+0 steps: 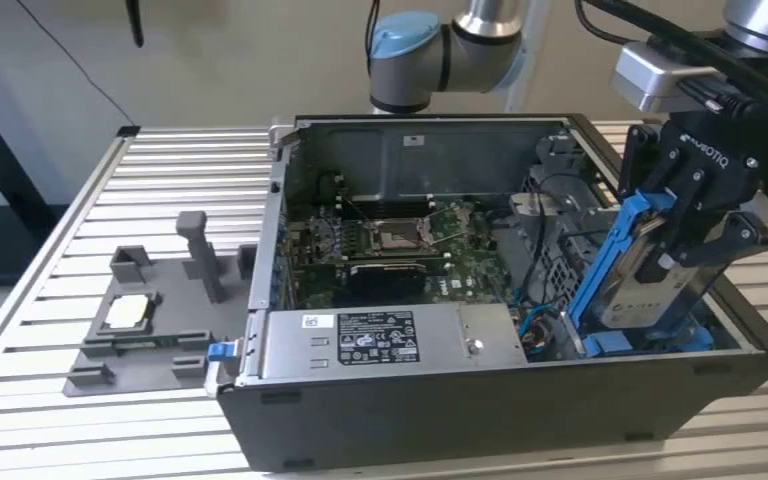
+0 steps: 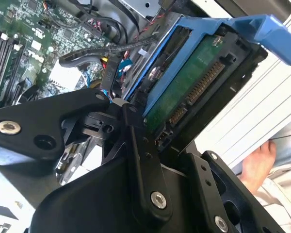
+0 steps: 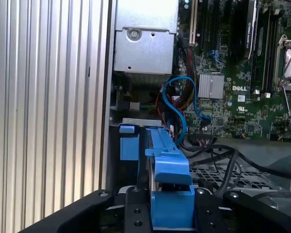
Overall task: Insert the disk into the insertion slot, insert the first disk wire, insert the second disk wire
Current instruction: 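Insert the disk into the insertion slot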
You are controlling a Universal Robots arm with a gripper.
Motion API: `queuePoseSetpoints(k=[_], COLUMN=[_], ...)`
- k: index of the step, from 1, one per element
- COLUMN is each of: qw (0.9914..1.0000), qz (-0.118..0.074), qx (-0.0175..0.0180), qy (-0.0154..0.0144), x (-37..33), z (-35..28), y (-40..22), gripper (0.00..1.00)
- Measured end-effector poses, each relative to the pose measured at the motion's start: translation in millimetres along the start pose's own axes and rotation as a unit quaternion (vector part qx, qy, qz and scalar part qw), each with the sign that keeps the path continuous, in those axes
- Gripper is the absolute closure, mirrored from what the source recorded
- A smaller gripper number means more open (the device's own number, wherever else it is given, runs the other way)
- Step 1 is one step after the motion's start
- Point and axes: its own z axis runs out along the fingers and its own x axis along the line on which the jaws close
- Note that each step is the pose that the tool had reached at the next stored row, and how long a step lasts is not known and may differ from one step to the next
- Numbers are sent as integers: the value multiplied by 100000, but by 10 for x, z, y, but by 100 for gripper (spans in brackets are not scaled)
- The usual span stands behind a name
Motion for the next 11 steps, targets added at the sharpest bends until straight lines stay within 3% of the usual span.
queuePoseSetpoints(k=[6, 9, 11], qw=[100000, 100000, 100000], qz=[-24, -21, -19], qx=[1, -2, -1], qy=[-8, 2, 1], x=[0, 0, 0], z=[1, 1, -2], y=[-1, 0, 0], gripper=[66, 53, 53])
